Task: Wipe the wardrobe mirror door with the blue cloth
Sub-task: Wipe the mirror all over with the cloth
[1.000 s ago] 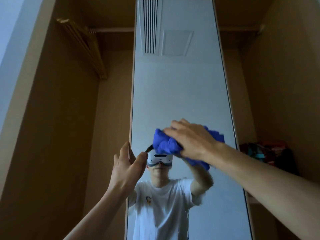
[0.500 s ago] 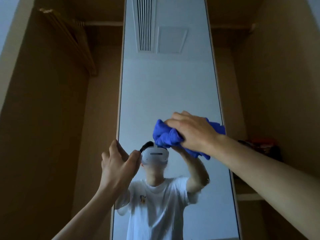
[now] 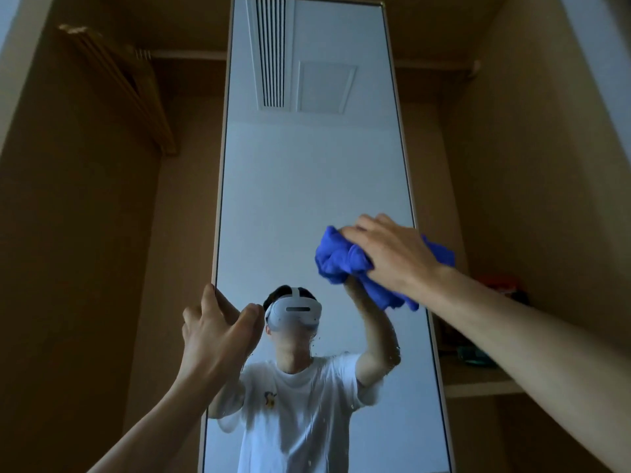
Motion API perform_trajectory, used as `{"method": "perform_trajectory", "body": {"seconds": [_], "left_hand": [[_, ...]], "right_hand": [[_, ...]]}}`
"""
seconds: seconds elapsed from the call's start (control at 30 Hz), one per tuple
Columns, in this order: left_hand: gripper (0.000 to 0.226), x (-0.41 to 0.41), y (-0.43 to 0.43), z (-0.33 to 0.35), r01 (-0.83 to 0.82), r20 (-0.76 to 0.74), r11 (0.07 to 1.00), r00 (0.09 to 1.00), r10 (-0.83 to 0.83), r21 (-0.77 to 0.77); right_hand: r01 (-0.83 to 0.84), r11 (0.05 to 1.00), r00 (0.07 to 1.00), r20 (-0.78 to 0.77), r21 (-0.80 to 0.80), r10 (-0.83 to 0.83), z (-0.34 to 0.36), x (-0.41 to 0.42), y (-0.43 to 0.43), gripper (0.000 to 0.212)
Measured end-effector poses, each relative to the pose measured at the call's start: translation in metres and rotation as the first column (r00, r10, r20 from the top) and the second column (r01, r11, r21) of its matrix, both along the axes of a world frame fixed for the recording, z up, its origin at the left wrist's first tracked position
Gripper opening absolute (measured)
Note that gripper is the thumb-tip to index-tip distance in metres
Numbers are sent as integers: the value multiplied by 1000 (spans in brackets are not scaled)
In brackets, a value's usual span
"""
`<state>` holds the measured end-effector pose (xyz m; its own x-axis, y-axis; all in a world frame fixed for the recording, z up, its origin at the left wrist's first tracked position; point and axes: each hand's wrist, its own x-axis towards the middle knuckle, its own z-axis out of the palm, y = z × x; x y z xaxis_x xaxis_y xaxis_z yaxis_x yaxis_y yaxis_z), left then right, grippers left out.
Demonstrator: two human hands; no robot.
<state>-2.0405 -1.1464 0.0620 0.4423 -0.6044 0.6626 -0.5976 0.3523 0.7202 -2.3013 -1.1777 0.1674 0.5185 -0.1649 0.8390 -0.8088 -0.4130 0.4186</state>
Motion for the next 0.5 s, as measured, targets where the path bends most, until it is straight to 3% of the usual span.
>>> {"method": "perform_trajectory", "body": {"seconds": [0.2,0.3,0.5], "left_hand": [[92,3,-12,-1,-51,20,999,998,52,-16],[104,1,-12,-2,-45,12,999,999,46,-17],[105,-2,-11,-3,-52,5,998,999,52,-18]], "right_hand": [[42,997,998,55,-64,-38,37,-24,-8,19],[-10,999,999,30,-51,11,18,-28,-12,23],[-30,998,999,-30,51,32,-58,-37,-16,46]]}}
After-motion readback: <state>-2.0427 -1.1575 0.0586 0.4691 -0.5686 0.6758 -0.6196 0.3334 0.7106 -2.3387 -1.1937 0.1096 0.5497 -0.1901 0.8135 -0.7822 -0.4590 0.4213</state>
